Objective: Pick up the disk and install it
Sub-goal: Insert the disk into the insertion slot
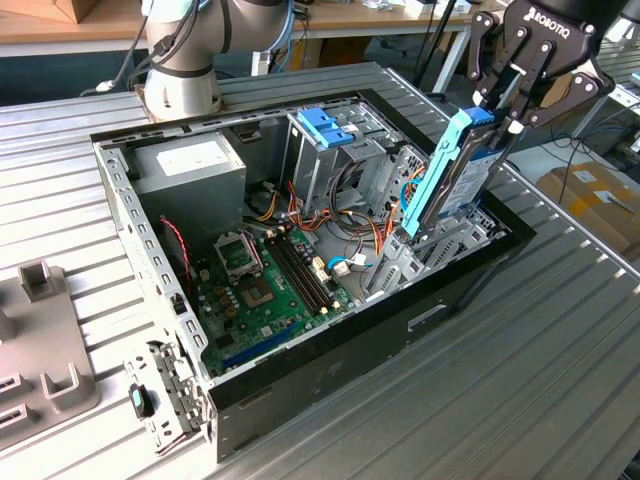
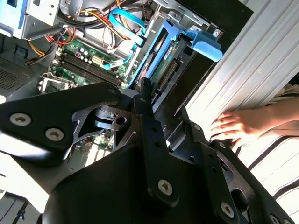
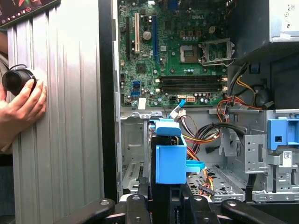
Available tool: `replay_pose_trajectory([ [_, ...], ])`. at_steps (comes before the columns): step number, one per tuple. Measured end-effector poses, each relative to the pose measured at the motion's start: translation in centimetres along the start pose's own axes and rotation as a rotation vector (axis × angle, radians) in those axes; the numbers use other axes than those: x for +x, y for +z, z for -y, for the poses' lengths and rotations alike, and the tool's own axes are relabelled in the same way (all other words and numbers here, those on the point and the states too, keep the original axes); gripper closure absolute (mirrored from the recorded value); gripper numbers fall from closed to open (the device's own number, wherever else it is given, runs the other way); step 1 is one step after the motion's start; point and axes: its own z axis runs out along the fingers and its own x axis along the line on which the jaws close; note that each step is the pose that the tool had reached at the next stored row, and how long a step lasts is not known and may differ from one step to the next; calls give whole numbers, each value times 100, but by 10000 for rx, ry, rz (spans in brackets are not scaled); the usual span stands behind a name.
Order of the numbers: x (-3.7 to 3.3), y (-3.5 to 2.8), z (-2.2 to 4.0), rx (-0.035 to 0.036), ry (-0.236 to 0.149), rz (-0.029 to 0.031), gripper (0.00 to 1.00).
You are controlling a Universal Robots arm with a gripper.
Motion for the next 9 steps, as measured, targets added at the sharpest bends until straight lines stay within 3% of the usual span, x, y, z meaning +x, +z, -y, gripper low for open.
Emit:
replay_pose_trajectory([
  [3, -21, 34, -1, 0, 0, 0, 65],
  [9, -22, 45, -1, 0, 0, -1, 65],
])
